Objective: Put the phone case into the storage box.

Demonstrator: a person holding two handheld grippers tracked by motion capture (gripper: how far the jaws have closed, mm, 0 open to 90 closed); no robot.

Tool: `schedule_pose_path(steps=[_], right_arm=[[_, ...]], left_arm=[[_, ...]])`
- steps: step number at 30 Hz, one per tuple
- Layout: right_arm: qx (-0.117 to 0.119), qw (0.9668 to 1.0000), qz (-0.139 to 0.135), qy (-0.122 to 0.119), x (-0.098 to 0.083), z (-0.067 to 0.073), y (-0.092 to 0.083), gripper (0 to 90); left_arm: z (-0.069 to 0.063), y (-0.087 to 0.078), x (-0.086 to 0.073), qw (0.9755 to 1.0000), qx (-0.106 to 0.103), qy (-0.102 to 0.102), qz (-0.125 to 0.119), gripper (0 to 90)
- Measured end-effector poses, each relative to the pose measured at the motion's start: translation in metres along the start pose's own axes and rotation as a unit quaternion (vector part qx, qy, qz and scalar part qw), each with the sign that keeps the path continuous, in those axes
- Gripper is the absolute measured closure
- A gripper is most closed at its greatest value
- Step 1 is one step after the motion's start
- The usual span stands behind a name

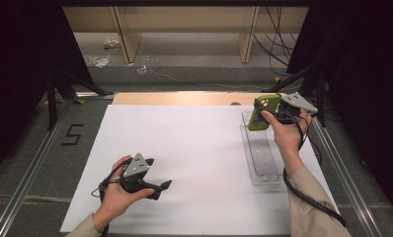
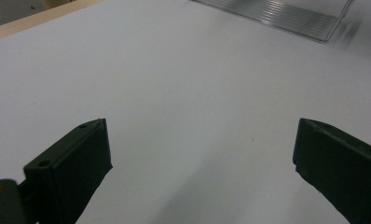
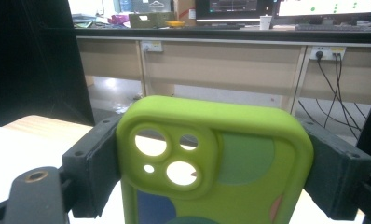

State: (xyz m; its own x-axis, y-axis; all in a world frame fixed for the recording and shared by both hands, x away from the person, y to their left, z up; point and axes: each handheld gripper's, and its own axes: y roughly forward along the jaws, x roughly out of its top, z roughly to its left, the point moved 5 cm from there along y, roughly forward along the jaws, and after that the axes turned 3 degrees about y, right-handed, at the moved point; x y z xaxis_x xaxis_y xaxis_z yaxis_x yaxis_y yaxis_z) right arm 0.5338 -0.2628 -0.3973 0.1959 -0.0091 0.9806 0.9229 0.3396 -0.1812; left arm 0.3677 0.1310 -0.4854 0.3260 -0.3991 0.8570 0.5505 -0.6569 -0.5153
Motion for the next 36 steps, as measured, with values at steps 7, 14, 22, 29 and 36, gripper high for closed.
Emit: schedule_pose_path(steps=[7,14,22,29,36], right_arm=[[0.0,1.0,-0.001,0.002,0.001,0.001,0.002,16.8],[-0.002,1.0,0.002,-0.001,-0.001,0.002,0.004,16.9],[-0.011,0.9999,0.006,0.002,-0.004,-0.001,0.007,16.9],[-0.014,0.9999,0.006,-0.001,-0.003,0.001,0.011,16.9],[-0.016,0.9999,0.006,-0.004,0.002,0.002,0.015,16.9]], left_arm=[[0.0,0.0,0.0,1.0,0.0,-0.001,0.0,3.6],[0.001,0.0,0.0,1.0,0.0,-0.002,0.0,3.6],[0.001,-0.001,0.0,1.0,-0.001,-0.003,0.0,3.6],[0.001,-0.001,0.0,1.0,-0.001,-0.004,-0.001,3.6],[0.001,-0.001,0.0,1.0,-0.001,-0.004,-0.002,3.6]])
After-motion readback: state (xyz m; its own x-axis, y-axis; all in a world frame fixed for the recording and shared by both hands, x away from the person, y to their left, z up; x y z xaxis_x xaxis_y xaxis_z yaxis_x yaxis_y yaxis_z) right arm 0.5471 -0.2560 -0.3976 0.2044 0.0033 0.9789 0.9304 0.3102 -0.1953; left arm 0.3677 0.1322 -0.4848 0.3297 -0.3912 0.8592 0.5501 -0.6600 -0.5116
